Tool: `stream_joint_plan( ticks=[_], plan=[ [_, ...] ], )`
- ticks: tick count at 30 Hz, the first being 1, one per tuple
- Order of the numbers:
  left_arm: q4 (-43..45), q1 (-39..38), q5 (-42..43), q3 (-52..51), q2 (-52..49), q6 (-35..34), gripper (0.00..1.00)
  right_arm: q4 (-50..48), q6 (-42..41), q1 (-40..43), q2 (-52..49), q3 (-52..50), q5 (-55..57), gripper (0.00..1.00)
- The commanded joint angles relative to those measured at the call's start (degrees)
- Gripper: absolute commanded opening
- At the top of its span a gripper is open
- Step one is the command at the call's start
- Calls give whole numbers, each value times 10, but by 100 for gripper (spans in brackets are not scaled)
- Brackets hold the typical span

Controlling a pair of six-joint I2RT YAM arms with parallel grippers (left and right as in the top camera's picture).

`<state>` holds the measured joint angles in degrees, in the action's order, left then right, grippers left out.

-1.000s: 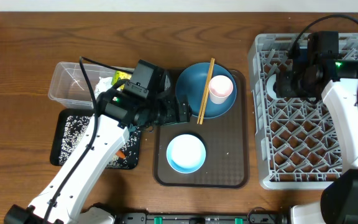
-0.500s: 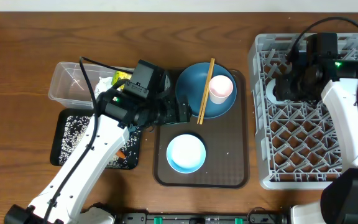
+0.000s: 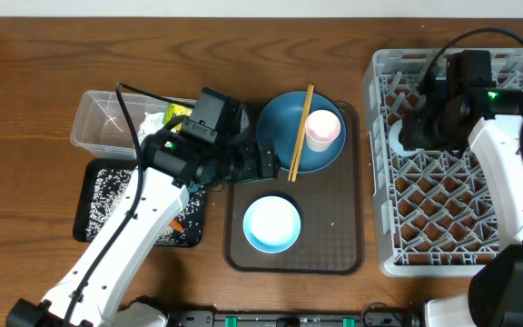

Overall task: Sort waste into correct bins and load items into the dishwasher rack
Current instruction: 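Lower the cup upside down into the rack and open the right gripper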

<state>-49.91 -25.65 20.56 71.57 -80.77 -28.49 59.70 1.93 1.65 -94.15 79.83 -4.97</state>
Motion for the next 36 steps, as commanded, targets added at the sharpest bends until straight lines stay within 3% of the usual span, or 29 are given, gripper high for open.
stream_joint_plan(
  ticks=[1,7,20,30,36],
  plan=[
    [-1,2,-7,-3,3,2,99,-5,2,6,-7,-15,15,1],
    [-1,2,-7,-3,3,2,99,-29,2,6,-7,-32,15,1],
    [-1,2,-7,-3,3,2,99,-33,-11,6,-7,-39,15,20],
    [-1,2,-8,-3,3,2,99,-31,-10,6,-7,-39,15,53],
    [-1,2,-7,-3,3,2,99,-31,-10,6,-7,-39,15,65]
  ],
)
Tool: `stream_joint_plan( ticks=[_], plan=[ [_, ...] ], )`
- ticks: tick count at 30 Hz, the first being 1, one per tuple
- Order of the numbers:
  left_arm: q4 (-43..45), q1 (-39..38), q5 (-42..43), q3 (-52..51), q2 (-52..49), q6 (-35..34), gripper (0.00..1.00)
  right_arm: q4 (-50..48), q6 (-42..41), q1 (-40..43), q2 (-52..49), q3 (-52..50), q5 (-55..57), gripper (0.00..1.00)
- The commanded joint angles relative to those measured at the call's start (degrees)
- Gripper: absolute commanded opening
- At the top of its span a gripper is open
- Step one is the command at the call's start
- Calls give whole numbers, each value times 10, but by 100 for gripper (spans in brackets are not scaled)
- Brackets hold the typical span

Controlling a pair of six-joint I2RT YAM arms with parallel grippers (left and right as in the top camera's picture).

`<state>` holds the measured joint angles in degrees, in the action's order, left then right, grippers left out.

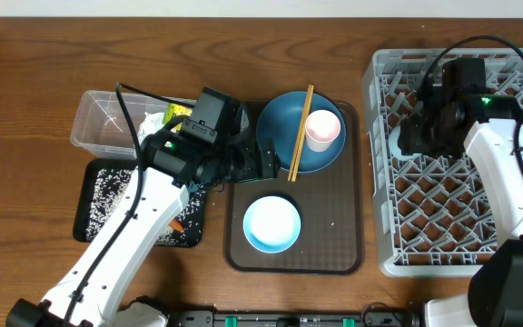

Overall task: Sort waste into correct bins and load items into the dishwasher rack
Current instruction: 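Lower the cup upside down into the rack and open the right gripper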

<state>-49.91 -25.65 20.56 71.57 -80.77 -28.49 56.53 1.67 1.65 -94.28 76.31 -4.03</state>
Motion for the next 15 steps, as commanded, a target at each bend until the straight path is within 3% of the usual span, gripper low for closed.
stream_joint_plan(
  ticks=[1,9,15],
  plan=[
    [-1,2,-7,-3,3,2,99,1,-8,6,-6,-4,6,67],
    [-1,2,-8,-3,3,2,100,6,-8,6,-6,-4,6,79],
    [-1,2,-7,-3,3,2,99,-2,-8,6,-5,-3,6,76]
  ],
)
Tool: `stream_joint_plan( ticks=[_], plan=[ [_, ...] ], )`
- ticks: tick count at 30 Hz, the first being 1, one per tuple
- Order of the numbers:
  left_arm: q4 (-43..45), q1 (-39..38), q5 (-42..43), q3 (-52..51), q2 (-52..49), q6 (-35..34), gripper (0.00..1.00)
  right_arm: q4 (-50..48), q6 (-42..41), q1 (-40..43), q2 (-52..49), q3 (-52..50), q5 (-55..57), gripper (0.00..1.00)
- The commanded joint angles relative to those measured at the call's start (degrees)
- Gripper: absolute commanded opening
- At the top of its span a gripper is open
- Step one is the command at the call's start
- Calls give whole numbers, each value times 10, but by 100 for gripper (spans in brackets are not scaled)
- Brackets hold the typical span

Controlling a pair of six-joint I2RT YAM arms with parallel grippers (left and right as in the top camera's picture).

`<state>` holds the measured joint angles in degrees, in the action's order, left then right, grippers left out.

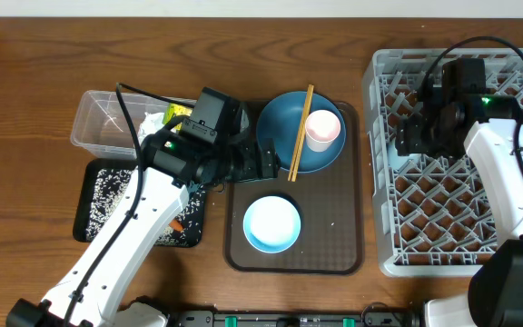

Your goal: Sort waste into correct bins and load items into the dishwasher rack

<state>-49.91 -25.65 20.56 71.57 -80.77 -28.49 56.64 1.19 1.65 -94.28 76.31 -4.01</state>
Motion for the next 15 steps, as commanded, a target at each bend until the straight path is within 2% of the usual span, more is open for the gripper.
stream_joint_plan(
  ticks=[1,7,15],
  plan=[
    [-1,2,-7,-3,3,2,99,-2,-3,6,-3,-1,5,74],
    [-1,2,-7,-3,3,2,99,35,-3,6,31,37,-15,73],
    [-1,2,-7,-3,3,2,99,82,-3,6,128,43,-44,77]
  ],
)
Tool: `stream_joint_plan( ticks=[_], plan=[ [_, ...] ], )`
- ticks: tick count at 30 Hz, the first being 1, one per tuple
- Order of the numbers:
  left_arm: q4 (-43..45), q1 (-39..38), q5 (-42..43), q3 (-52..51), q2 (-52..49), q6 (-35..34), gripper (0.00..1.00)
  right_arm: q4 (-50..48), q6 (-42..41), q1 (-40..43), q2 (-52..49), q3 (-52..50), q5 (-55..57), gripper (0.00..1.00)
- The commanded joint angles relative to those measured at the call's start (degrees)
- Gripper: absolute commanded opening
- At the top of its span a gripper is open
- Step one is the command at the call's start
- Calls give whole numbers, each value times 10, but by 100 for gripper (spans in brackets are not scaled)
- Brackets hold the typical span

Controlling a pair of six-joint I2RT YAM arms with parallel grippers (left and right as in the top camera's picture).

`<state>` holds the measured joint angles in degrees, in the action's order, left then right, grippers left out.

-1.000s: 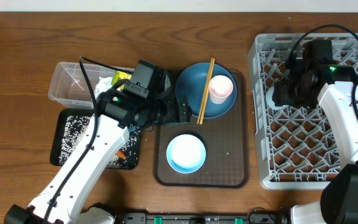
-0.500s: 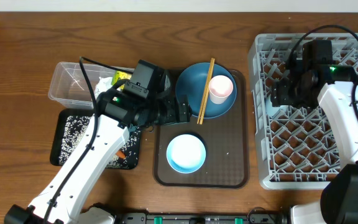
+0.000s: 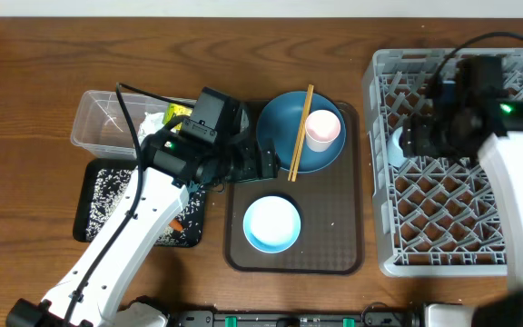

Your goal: Sort waste into correct bins and load items into the dishwasher rack

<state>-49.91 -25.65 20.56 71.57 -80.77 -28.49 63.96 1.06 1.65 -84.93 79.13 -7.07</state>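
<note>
On the brown tray [image 3: 334, 245] sits a dark blue bowl [image 3: 280, 123] holding a pink cup [image 3: 323, 129], with a wooden chopstick [image 3: 299, 132] lying across it. A small light blue bowl [image 3: 271, 222] stands nearer the front. My left gripper [image 3: 266, 165] rests at the blue bowl's left rim, and its jaws are hard to make out. My right gripper [image 3: 416, 143] hangs over the left part of the grey dishwasher rack [image 3: 443, 227]. A white item [image 3: 395, 147] lies in the rack just left of it, apart from the fingers.
At the back left, a clear plastic container [image 3: 103, 123] holds crumpled white and yellow waste. In front of it, a black tray [image 3: 107, 195] carries scattered white grains and an orange scrap. The left arm stretches over that tray.
My right arm has shifted a little to the right over the rack and looks larger and blurred. More of the white item shows beside it. The left arm has not moved.
My right gripper was low over the rack's left part, against the white item, and stayed there through the two following moments. Now it stands off to the right with the item left in the rack. The left arm kept still at the bowl's rim throughout.
</note>
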Motion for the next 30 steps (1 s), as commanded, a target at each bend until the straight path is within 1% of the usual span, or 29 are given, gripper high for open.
stream_joint_plan(
  ticks=[1,5,10,12,14,16,19,20,21,23,27,28,30],
  plan=[
    [-1,2,-7,-3,3,2,99,14,-2,6,44,15,-13,77],
    [-1,2,-7,-3,3,2,99,43,-27,5,71,15,-13,82],
    [4,2,-7,-3,3,2,99,79,-28,5,73,15,-14,86],
    [21,2,-7,-3,3,2,99,96,-28,5,73,15,-13,89],
    [30,2,-7,-3,3,1,99,108,-28,5,73,15,-14,96],
    [29,2,-7,-3,3,2,99,115,-28,5,73,15,-14,99],
    [21,2,-7,-3,3,1,100,125,-28,5,73,15,-16,99],
    [7,2,-7,-3,3,1,98,129,-28,5,73,15,-22,99],
    [-8,2,-7,-3,3,1,94,135,-27,5,73,15,-30,99],
    [-46,2,-8,-3,3,2,90,144,-27,5,73,15,-45,99],
    [-122,1,-38,-6,3,2,72,163,-28,5,73,15,-57,99],
    [-137,0,-45,-11,3,1,70,168,-27,5,73,15,-61,99],
    [-155,-2,-52,-30,3,2,69,178,-28,5,73,14,-70,99]
  ],
)
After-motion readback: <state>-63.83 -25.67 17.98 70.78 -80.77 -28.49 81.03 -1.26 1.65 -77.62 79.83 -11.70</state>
